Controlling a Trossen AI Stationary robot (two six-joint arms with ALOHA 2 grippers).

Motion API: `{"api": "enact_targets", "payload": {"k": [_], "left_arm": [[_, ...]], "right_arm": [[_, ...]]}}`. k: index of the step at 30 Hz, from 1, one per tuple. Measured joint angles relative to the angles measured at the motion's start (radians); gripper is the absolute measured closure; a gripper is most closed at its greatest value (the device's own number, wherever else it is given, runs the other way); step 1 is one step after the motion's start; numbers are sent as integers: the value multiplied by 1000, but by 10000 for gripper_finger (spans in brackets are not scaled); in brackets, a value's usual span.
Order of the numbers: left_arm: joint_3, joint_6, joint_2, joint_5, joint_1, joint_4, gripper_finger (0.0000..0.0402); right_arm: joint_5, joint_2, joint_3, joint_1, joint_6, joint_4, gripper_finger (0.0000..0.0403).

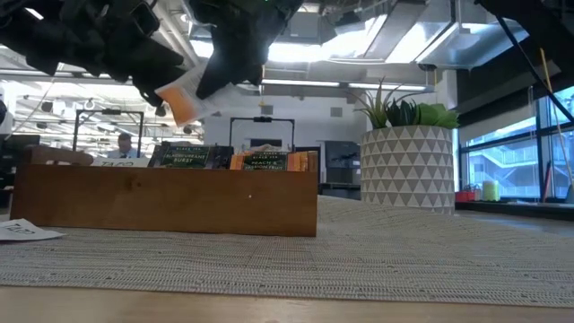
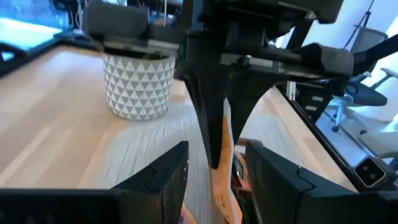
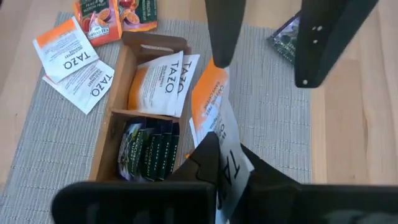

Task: Pick & Place Tea
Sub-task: Put the white tea bag into the left section of the wooden organizer

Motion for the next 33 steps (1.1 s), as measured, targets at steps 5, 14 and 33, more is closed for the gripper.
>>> {"api": "enact_targets", "payload": {"k": [5, 14, 33], "left_arm": [[0, -15, 0, 0, 0, 15, 245], [0, -16, 0, 0, 0, 18, 245], [0, -16, 0, 1, 0, -27, 245]], "right_arm": [[0, 0, 0, -6, 4, 8, 391], [0, 0, 0, -7, 15, 14, 391], [0, 0, 0, -20, 85, 73, 391]]}}
